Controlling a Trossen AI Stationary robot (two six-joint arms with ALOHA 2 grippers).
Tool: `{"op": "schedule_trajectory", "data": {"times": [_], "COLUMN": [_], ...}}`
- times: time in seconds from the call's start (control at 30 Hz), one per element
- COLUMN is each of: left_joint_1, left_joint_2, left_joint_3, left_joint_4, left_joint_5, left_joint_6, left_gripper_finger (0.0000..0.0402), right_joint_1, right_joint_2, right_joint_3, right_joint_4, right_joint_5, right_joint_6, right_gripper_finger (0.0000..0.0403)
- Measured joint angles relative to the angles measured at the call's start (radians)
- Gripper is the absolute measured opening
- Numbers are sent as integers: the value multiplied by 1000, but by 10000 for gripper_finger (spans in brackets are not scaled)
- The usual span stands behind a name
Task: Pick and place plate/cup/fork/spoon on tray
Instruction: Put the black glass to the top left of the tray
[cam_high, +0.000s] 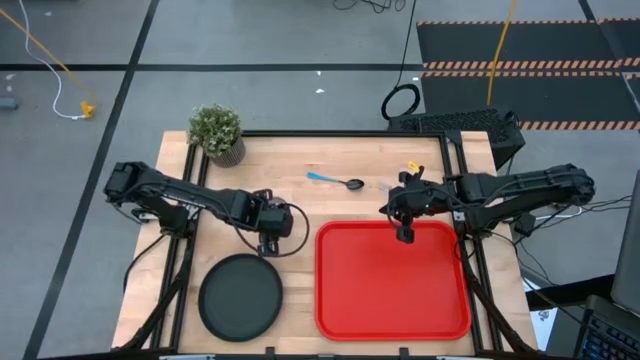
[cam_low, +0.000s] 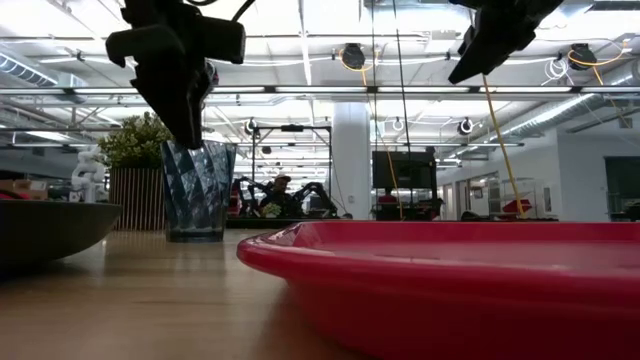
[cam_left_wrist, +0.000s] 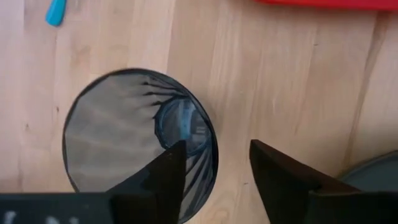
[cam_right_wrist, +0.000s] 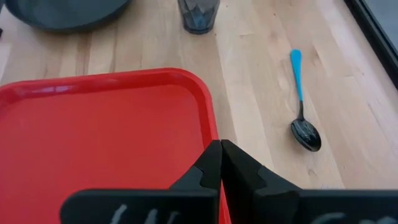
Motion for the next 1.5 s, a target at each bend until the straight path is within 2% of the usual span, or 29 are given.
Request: {"op": "schedule_trajectory", "data": {"times": [0.43,0.7,0.97,1.13,1.5], "left_joint_1": [0,-13,-55,-86,-113], "left_joint_2": [13,14,13,13,52], "left_joint_3": [0,107,297,373,396], "left_joint_4": [5,-25,-26,13,164], "left_joint_5": [2,5,-18,-20,2], "left_joint_6": [53,79,206,300,458], "left_gripper_finger": [12,9,13,8,7], "right_joint_1": [34,33,33,33,33], "right_joint_2": [0,0,0,0,0], "right_joint_3": [0,0,0,0,0], "right_joint_4": [17,23,30,29,-6], "right_joint_5": [0,0,0,-3,-3], "right_joint_6": [-8,12,26,26,26], "right_gripper_finger": [0,0,0,0,0]}}
